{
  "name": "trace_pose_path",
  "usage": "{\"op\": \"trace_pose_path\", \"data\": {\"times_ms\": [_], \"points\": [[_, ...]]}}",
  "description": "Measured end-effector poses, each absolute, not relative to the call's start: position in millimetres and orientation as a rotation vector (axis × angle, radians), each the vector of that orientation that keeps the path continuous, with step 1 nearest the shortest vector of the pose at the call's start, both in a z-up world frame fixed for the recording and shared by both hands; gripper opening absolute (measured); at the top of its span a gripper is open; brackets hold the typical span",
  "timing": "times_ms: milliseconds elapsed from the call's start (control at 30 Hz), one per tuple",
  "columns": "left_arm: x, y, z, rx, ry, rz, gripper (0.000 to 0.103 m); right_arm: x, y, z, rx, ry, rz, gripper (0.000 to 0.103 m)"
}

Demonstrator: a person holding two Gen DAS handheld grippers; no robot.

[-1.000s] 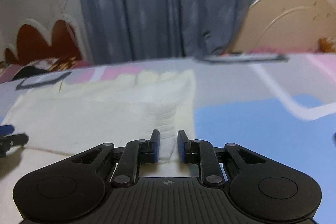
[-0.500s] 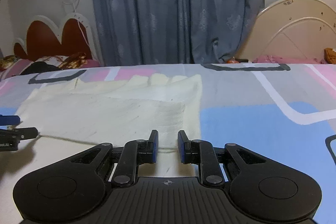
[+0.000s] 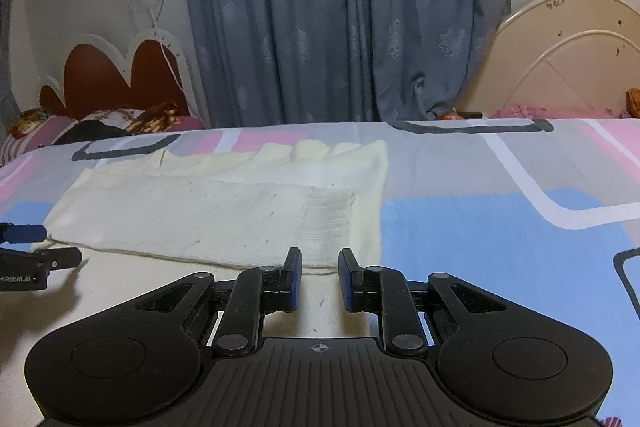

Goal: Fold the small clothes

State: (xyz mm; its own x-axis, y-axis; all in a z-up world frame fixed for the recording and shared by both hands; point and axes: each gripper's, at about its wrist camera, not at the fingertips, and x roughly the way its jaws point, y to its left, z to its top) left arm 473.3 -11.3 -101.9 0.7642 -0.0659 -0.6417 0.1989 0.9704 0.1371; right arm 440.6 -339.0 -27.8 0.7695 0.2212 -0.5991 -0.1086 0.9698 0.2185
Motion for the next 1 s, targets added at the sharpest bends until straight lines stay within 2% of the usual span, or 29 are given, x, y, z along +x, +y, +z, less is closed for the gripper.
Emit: {"op": "trace_pose_path", "data": {"times_ms": [233,400,700,1000], "points": [[412,22,-114,0.198,0.74,-0.125,0.07,393,-346,-30,0.16,0.677,0.259,0.02],[381,31,-110,0.139,0.759,-0.08,0.062,360,-346,-31,0.168,0.686,0.281,0.02],[334,43,-109,0.102,0.798,-0.095,0.063,282,-357,-30,0.156,0.769,0.272,0.02],[278,67,-109,0.069,0.808,-0.131,0.065,228,-370,-33,0.379,0.874,0.191,0.02]]}}
